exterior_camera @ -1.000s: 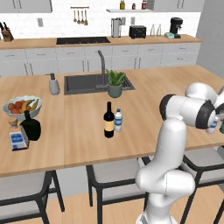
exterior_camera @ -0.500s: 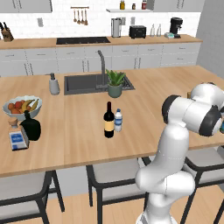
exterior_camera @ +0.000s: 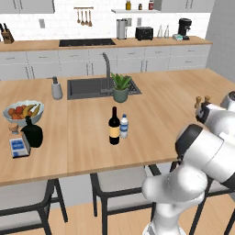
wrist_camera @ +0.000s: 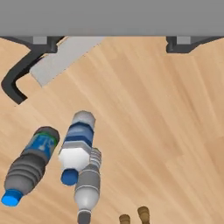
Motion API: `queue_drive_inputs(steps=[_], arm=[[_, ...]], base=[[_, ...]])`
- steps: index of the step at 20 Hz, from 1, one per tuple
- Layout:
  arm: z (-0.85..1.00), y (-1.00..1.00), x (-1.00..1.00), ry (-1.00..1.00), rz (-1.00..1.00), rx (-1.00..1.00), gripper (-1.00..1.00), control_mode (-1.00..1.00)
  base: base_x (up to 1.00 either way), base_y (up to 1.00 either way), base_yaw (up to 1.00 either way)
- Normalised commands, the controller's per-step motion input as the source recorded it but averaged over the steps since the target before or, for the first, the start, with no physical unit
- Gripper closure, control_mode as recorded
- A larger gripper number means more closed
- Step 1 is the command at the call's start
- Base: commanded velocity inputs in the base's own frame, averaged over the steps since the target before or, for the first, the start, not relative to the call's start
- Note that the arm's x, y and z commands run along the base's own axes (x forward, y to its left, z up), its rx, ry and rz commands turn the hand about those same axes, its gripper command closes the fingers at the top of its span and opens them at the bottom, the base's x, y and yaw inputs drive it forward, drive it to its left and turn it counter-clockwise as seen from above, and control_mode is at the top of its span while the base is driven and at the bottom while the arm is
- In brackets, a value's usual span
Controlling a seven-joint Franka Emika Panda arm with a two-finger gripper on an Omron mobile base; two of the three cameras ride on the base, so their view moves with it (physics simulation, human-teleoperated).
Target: Move the plastic bottles in the middle to the plastics group, and the glass bottles in the middle to the glass group.
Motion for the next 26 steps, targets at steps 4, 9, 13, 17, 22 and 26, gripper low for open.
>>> queue_drive_inputs(steps=[4,9,13,17,22,26], arm=[[0.12,1.00,-0.05,0.00,0.24,-0.21,-1.00,-1.00],[0.47,1.00,0.00,-0.02,0.27,-0.25,-1.00,-1.00],[0.44,1.00,0.00,-0.18,0.26,-0.12,-1.00,-1.00],[0.24,1.00,0.00,-0.21,0.26,-0.04,-1.00,-1.00],[0.43,0.84,0.00,-0.08,0.17,-0.05,-1.00,-1.00],[0.47,0.10,0.00,0.00,0.06,0.07,-1.00,-1.00]], base=[[0.00,0.00,0.00],[0.00,0.00,0.00],[0.00,0.00,0.00],[0.00,0.00,0.00],[0.00,0.00,0.00],[0.00,0.00,0.00]])
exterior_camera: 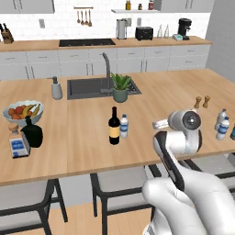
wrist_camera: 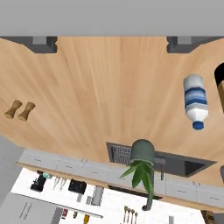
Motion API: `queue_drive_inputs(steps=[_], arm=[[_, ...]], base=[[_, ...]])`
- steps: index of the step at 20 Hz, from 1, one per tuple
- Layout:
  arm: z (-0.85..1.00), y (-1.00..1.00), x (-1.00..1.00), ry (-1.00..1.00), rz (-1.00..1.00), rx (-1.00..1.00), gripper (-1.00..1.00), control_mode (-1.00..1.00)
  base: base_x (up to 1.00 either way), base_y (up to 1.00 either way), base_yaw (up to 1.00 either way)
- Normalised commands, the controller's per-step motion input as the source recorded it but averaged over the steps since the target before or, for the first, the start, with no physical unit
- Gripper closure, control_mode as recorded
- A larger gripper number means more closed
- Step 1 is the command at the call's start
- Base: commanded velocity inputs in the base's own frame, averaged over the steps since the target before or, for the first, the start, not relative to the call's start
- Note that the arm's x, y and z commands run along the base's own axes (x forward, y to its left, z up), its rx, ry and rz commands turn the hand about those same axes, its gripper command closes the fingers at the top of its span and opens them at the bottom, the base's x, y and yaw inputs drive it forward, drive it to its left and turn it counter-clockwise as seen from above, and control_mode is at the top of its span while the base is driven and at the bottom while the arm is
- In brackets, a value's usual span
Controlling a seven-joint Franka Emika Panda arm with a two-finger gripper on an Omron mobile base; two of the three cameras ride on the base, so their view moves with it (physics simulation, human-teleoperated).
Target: Move the plastic bottles in the middle to the plastics group, and the glass bottles in the middle to the glass group.
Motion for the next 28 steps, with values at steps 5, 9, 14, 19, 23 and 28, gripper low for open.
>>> queue_drive_inputs(steps=[5,9,14,19,23,28], arm=[[0.53,0.10,0.00,0.14,0.06,0.03,-1.00,-1.00],[0.12,0.45,0.00,0.37,0.09,0.00,-1.00,-1.00],[-0.06,0.55,-0.02,0.16,0.11,0.01,-1.00,-1.00],[-0.07,0.87,-0.14,0.05,0.11,0.03,-1.00,-1.00],[0.00,0.66,-0.06,0.00,0.04,0.00,-1.00,-1.00],[0.00,0.54,0.00,0.00,0.00,0.00,-1.00,-1.00]], base=[[0.00,0.00,0.00],[0.00,0.00,0.00],[0.00,0.00,0.00],[0.00,0.00,0.00],[0.00,0.00,0.00],[0.00,0.00,0.00]])
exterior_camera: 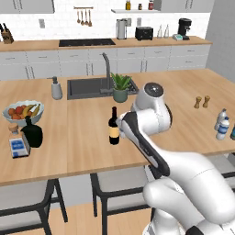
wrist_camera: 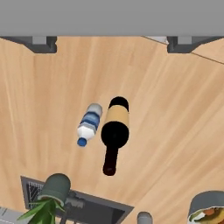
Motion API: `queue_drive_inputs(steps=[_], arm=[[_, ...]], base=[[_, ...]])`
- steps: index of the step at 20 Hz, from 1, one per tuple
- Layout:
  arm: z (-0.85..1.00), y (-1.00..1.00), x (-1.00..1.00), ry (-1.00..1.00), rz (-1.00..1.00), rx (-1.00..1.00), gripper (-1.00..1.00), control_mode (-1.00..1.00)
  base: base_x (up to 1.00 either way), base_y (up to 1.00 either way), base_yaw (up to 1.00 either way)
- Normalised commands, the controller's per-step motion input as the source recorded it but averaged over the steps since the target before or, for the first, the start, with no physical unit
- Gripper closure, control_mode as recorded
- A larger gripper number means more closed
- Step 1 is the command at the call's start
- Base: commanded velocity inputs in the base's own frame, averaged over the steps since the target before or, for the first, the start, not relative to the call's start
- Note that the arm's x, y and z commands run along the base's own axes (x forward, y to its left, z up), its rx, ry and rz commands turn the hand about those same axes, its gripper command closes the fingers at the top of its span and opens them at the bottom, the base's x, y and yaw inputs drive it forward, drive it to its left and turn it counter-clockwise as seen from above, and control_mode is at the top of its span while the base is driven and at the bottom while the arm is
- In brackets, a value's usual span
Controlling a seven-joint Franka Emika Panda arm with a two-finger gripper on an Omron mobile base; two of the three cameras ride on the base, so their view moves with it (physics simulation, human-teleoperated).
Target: Move the plastic bottles in the middle to the plastics group, and the glass bottles in the middle to the glass group.
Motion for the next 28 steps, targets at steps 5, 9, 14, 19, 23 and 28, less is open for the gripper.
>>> queue_drive_inputs(steps=[5,9,14,19,23,28], arm=[[0.00,0.29,0.09,-0.01,0.00,0.00,-1.00,-1.00],[-0.02,0.14,0.29,-0.01,-0.02,0.09,-1.00,-1.00],[0.00,0.02,0.28,0.00,-0.03,0.09,-1.00,-1.00],[0.00,0.00,0.29,0.00,-0.01,0.00,-1.00,-1.00],[-0.12,0.00,0.44,0.00,0.00,0.00,-1.00,-1.00],[-0.23,0.00,0.19,0.00,0.00,0.00,-1.00,-1.00]], base=[[0.00,0.00,0.00],[0.00,0.00,0.00],[0.00,0.00,0.00],[0.00,0.00,0.00],[0.00,0.00,0.00],[0.00,0.00,0.00]])
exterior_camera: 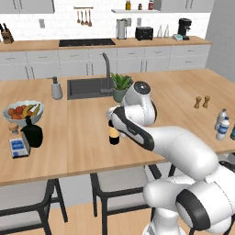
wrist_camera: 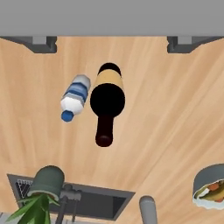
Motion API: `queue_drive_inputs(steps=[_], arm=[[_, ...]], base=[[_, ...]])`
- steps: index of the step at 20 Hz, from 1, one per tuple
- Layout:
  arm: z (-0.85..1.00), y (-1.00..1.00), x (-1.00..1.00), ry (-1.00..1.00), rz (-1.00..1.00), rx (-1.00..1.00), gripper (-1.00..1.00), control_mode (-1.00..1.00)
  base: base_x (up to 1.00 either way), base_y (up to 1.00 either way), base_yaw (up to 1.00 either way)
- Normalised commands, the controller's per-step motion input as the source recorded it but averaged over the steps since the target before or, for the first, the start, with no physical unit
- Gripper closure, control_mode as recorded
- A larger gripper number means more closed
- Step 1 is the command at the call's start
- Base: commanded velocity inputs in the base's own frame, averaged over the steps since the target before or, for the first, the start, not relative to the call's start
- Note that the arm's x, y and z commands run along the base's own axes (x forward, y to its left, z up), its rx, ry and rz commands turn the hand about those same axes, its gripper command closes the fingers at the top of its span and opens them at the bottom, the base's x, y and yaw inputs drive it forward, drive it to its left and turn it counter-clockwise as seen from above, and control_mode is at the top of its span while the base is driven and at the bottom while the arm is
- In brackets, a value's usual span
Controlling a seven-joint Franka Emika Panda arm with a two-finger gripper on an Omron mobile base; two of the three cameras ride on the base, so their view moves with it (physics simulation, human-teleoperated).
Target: Move the plastic bottles in the middle to the plastics group, and the glass bottles in the middle to the glass group.
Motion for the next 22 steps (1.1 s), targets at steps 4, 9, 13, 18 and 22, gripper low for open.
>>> queue_drive_inputs(steps=[4,9,13,18,22], arm=[[-0.37,0.00,0.00,0.00,0.00,0.00,-1.00,-1.00],[-0.14,0.00,0.10,0.00,0.00,0.00,-1.00,-1.00],[-0.02,0.00,0.40,0.01,0.00,0.00,-1.00,-1.00],[-0.01,0.01,0.27,0.00,0.00,0.00,-1.00,-1.00],[-0.08,0.06,0.18,0.00,-0.01,0.00,-1.00,-1.00]], base=[[0.00,0.00,0.00],[0.00,0.00,0.00],[0.00,0.00,0.00],[0.00,0.00,0.00],[0.00,0.00,0.00]])
